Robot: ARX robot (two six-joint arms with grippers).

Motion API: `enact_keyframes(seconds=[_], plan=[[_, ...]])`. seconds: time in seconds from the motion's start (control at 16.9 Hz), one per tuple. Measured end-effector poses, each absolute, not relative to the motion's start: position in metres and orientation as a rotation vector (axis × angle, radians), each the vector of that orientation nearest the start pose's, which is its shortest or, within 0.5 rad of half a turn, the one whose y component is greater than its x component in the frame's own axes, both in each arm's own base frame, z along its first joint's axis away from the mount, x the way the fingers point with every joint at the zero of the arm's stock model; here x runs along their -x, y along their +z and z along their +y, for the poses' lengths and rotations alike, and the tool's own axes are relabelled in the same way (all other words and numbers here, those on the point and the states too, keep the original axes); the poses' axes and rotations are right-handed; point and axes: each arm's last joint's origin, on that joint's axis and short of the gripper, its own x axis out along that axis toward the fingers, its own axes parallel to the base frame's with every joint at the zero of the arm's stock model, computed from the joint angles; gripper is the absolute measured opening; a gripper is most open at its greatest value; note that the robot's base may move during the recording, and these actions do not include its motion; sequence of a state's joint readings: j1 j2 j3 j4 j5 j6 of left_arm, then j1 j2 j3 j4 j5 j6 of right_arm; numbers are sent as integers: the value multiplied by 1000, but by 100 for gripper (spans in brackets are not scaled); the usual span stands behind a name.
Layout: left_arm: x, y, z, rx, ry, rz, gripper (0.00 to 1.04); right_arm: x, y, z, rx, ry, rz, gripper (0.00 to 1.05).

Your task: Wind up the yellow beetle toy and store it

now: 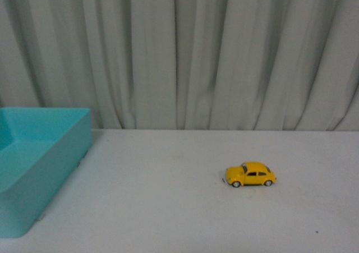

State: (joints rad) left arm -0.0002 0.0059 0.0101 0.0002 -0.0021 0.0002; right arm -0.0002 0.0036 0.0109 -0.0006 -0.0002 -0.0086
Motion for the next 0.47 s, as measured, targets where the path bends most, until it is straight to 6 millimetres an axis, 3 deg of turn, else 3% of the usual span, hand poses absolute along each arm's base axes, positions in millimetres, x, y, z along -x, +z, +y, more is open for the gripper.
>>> enact_keyframes(seconds=[0.47], plan=[[-97,166,0,-1,0,-1,98,-97,167,0,8,0,-4,98]])
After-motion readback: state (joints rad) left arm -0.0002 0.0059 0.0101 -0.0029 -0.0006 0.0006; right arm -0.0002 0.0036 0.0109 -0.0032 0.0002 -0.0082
